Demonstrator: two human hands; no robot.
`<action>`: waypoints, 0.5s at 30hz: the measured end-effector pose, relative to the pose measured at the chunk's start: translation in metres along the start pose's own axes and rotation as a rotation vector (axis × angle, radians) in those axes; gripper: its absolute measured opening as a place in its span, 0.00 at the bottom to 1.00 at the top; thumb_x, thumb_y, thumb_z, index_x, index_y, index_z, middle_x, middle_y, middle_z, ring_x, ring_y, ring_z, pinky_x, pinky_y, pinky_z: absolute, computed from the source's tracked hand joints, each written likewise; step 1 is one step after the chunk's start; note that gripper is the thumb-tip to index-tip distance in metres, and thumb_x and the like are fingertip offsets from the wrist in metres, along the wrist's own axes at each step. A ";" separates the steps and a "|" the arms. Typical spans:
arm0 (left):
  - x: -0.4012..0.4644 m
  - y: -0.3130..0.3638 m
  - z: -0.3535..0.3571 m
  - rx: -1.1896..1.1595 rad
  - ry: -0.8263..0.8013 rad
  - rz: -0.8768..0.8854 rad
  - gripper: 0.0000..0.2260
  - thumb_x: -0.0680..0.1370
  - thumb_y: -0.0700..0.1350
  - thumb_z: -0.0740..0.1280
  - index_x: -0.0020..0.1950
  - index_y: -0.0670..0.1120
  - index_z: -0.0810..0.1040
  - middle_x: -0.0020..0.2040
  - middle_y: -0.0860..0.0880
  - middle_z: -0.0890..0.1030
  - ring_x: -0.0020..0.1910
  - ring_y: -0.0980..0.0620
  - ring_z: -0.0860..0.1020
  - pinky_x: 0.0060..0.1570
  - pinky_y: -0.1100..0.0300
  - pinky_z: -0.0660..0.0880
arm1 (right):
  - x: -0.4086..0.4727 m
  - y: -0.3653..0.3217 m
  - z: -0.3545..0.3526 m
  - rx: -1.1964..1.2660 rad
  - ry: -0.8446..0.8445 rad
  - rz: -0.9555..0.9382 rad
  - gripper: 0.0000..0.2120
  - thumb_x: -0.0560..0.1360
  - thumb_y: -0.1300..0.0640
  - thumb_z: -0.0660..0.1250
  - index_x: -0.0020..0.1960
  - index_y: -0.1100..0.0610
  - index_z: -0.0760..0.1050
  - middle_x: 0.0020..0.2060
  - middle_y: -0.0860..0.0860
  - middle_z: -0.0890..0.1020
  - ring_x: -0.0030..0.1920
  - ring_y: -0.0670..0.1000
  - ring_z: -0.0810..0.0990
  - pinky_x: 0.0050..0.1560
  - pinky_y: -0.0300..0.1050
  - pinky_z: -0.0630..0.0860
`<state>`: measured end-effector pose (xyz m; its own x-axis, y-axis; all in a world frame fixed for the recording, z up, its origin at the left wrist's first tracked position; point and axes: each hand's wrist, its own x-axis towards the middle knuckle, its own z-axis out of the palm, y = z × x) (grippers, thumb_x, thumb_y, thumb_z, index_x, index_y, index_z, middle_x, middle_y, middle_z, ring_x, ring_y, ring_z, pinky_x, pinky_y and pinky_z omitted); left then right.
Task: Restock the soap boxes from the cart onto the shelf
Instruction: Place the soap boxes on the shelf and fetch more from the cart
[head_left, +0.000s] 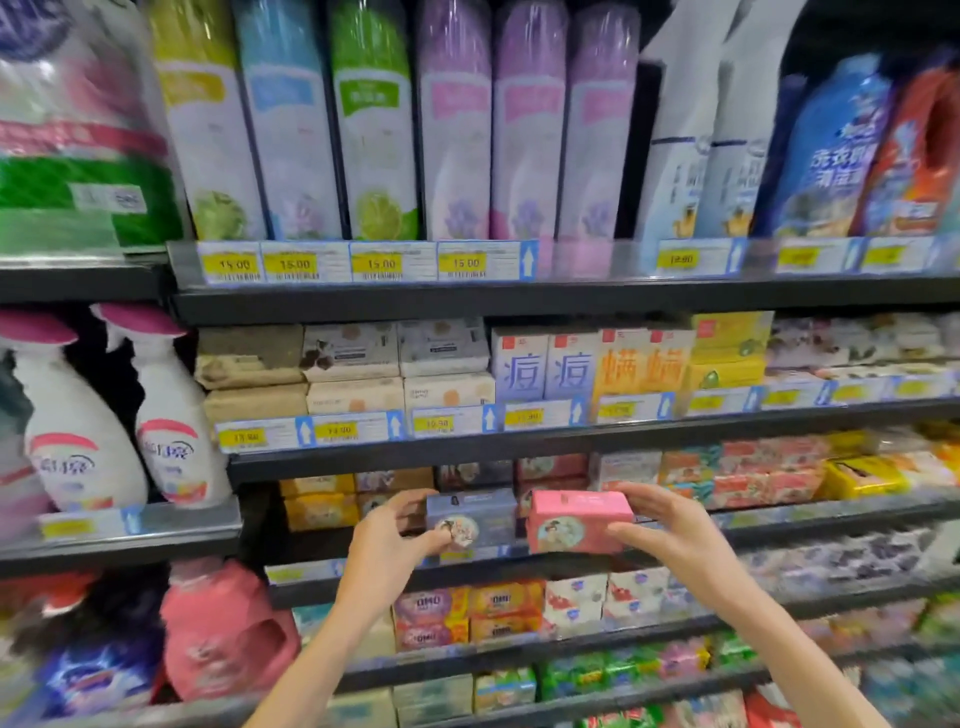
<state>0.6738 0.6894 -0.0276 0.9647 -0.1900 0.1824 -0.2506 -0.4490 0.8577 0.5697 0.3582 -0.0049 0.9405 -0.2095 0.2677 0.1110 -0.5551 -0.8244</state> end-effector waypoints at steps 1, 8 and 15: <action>0.005 0.000 0.004 0.010 0.008 -0.016 0.24 0.70 0.50 0.80 0.64 0.55 0.78 0.57 0.56 0.83 0.59 0.56 0.81 0.60 0.56 0.77 | 0.004 0.001 0.001 0.002 -0.003 0.000 0.18 0.69 0.55 0.78 0.56 0.44 0.78 0.49 0.33 0.84 0.54 0.33 0.80 0.52 0.25 0.72; 0.024 0.000 0.028 0.085 -0.003 -0.085 0.26 0.72 0.48 0.78 0.68 0.45 0.76 0.63 0.47 0.81 0.62 0.48 0.79 0.61 0.55 0.74 | 0.018 0.014 0.008 -0.002 0.013 0.025 0.21 0.70 0.51 0.77 0.60 0.44 0.76 0.54 0.33 0.79 0.55 0.29 0.77 0.54 0.27 0.70; 0.022 -0.001 0.042 0.258 0.089 -0.080 0.19 0.75 0.51 0.75 0.63 0.47 0.77 0.59 0.46 0.83 0.58 0.45 0.81 0.58 0.52 0.77 | 0.035 0.023 0.014 -0.004 -0.010 0.022 0.24 0.70 0.51 0.78 0.63 0.47 0.74 0.54 0.35 0.79 0.55 0.30 0.75 0.58 0.32 0.70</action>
<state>0.6915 0.6494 -0.0447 0.9827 -0.0723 0.1704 -0.1745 -0.6688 0.7227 0.6098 0.3496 -0.0211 0.9460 -0.2134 0.2442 0.0888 -0.5537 -0.8280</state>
